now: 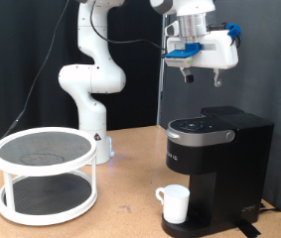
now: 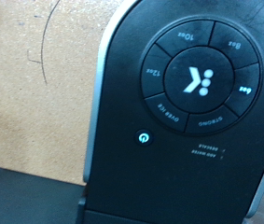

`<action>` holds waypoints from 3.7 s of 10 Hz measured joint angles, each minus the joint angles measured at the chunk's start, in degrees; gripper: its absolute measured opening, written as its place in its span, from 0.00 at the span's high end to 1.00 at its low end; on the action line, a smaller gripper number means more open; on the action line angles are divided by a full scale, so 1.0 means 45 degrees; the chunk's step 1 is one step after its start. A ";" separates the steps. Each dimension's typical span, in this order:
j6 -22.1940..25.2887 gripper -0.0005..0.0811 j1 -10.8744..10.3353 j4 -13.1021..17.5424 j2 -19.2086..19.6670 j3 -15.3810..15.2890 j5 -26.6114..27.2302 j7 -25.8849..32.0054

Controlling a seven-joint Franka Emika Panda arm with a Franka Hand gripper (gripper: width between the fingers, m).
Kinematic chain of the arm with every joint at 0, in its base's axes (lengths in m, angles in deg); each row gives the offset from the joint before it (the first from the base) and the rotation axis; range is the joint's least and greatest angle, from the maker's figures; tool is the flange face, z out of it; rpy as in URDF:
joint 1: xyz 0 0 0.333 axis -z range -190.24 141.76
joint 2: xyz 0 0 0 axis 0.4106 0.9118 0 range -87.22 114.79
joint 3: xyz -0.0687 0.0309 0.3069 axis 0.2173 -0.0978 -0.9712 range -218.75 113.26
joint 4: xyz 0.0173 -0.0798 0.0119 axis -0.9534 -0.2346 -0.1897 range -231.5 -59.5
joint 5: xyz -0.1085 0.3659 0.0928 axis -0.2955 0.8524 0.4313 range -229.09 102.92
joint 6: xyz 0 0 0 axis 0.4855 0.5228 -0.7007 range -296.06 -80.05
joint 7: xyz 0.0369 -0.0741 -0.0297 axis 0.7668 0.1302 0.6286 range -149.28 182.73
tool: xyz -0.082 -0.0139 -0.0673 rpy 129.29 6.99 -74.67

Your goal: Make a cup of coffee with the keurig machine

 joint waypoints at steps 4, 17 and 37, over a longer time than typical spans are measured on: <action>-0.0033 0.20 -0.0004 -0.0320 0.0151 -0.0099 -0.0487 0.0000; -0.1232 0.99 -0.0015 -0.1832 0.0694 -0.0226 -0.1665 -0.0634; -0.3054 0.99 0.0013 -0.2422 0.0159 -0.0169 0.0929 0.1424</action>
